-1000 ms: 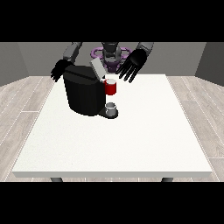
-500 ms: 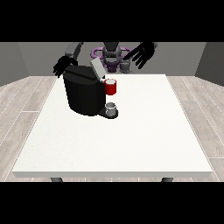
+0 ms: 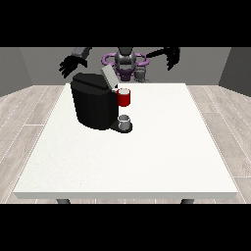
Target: Insert the coffee pod into the coffee machine and close the lid
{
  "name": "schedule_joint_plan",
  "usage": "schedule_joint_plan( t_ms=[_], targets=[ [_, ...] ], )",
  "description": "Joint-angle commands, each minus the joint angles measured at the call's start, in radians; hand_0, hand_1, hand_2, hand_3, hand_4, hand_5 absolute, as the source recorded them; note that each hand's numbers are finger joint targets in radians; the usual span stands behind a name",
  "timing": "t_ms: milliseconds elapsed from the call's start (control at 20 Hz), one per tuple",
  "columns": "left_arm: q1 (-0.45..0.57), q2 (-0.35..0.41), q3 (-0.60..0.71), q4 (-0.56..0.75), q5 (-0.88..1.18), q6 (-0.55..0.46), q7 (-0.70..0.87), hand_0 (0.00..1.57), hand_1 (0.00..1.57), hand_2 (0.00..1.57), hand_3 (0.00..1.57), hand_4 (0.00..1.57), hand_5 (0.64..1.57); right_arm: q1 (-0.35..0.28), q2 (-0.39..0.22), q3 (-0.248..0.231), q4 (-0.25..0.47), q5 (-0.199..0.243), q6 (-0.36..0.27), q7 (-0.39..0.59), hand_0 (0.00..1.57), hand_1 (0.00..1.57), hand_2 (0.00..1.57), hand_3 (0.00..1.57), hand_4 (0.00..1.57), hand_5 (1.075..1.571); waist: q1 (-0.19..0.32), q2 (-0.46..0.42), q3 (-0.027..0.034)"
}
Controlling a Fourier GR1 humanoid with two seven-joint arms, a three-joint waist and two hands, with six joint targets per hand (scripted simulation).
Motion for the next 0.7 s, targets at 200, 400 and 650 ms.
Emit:
schedule_joint_plan(
  t_ms=[200,400,650],
  targets=[
    [0.174,0.015,0.06,-0.028,0.095,-0.035,-0.037,0.0,0.0,0.0,0.0,0.0,1.571,-0.007,-0.029,0.095,-0.156,0.008,0.102,0.065,0.0,0.0,0.0,0.0,0.29,1.571,-0.007,-0.054,-0.0004],
    [0.226,-0.045,0.043,-0.062,0.135,-0.075,-0.016,0.0,0.0,0.0,0.0,0.0,1.571,-0.094,-0.084,0.072,-0.191,-0.011,0.122,0.149,0.0,0.0,0.0,0.0,0.0,1.571,0.056,-0.09,-0.0001],
    [0.252,-0.042,0.056,-0.143,0.203,-0.1,0.05,0.0,0.0,0.0,0.0,0.0,1.571,-0.106,-0.089,0.094,-0.211,-0.032,0.182,0.165,0.0,0.0,0.0,0.0,0.0,1.571,0.09,-0.071,0.0003]
  ],
)
